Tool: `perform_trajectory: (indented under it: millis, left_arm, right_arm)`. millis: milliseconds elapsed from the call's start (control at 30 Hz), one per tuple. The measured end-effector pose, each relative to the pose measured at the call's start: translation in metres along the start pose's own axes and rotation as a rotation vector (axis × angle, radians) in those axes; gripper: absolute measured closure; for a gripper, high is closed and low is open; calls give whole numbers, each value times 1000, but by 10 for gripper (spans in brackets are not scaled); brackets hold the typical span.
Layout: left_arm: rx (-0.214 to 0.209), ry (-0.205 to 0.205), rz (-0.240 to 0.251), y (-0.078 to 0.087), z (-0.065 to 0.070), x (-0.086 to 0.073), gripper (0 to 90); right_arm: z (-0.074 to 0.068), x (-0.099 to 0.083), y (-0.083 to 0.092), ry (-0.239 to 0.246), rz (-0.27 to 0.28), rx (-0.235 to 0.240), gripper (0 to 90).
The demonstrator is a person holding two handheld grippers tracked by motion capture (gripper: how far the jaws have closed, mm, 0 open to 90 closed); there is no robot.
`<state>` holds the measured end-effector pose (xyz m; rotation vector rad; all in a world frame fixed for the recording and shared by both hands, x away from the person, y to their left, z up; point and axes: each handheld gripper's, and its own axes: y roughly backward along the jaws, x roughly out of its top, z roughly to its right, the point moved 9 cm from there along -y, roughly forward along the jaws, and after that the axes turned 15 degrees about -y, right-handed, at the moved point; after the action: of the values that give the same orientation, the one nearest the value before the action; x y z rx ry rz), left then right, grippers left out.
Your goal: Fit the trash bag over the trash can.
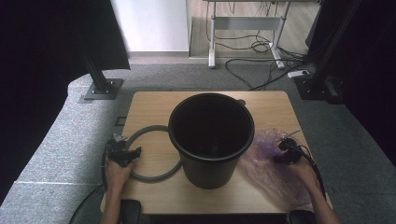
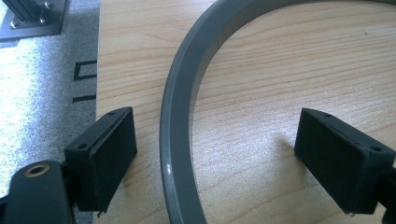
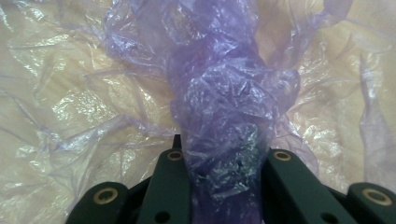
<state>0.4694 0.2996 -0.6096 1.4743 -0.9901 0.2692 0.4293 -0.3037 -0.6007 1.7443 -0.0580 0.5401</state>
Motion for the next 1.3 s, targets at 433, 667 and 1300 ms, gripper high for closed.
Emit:
perform_trajectory:
  millis: [433, 667, 1300]
  left_arm:
    - [6, 5, 0, 0, 0, 0, 128]
    - [7, 6, 0, 0, 0, 0, 128]
    - [7, 7, -1, 0, 0, 0, 128]
  right_arm:
    - [-19, 7, 45, 49, 46, 98, 776]
    - [-28, 13, 75, 61, 70, 138, 774]
    - [-34, 29, 155, 101, 145, 182, 772]
